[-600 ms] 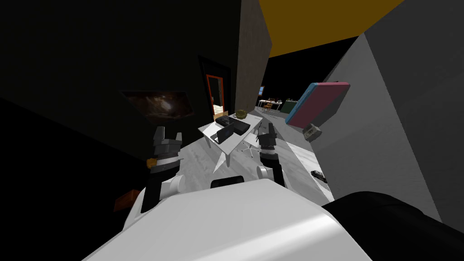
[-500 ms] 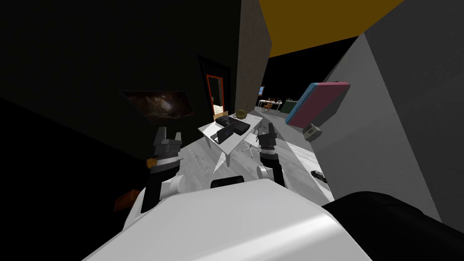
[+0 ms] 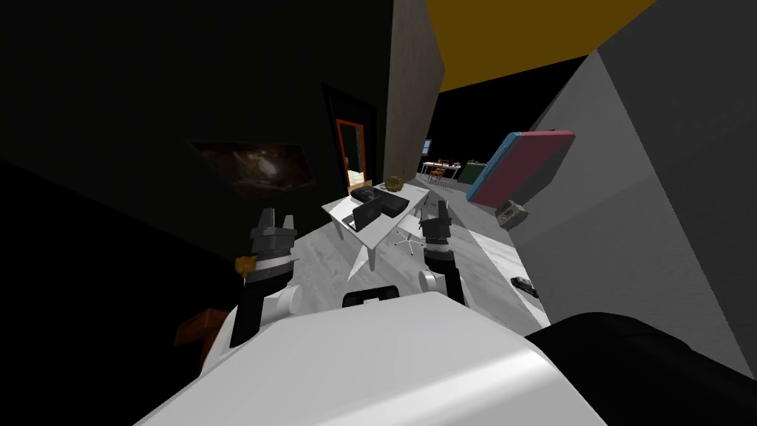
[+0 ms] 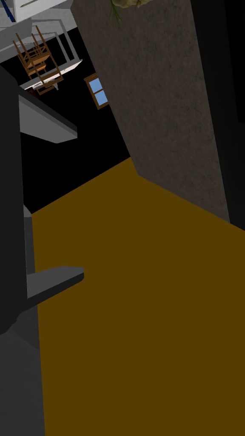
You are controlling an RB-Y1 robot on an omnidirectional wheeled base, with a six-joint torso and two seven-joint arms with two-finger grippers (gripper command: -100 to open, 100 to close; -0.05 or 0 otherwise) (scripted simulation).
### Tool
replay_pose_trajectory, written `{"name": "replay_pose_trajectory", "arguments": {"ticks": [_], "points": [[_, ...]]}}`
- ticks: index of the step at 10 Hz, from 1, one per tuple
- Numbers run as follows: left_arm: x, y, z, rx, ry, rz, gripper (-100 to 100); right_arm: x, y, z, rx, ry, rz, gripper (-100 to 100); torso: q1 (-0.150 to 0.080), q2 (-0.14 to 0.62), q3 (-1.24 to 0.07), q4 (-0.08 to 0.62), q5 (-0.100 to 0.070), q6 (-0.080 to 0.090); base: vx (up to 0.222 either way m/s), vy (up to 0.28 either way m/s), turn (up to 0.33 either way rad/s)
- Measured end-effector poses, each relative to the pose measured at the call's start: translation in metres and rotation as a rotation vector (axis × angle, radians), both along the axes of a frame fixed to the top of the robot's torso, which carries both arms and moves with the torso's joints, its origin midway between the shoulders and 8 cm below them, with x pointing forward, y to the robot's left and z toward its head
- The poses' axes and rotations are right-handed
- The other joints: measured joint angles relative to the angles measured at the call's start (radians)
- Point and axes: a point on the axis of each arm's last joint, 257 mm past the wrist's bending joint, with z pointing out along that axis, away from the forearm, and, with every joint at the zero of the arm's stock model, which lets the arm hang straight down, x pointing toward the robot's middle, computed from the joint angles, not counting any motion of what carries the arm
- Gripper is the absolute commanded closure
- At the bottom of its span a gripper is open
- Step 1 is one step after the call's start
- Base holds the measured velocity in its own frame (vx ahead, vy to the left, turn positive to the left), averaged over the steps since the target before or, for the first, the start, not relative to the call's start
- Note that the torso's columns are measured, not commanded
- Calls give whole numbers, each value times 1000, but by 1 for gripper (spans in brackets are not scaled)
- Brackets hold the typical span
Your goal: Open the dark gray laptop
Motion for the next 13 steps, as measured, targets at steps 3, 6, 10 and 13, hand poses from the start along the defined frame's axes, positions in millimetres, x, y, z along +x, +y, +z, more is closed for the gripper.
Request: {"name": "replay_pose_trajectory", "arguments": {"ticks": [3,6,10,13], "points": [[0,0,0,0,0,0,0,0,0,0,0,0,0,0,0,222,-443,221,0,0,0,0,0],[4,-1,-4,33,28,-11,-100,0,0,0,0,1,0,0,0,338,-679,338,0,0,23,-4,-160],[20,1,-24,97,126,-21,-100,0,0,0,0,1,0,0,0,342,-684,342,0,0,39,0,-185],[30,5,-37,135,190,-18,-100,0,0,0,0,1,0,0,0,342,-684,342,0,0,31,2,-174]]}}
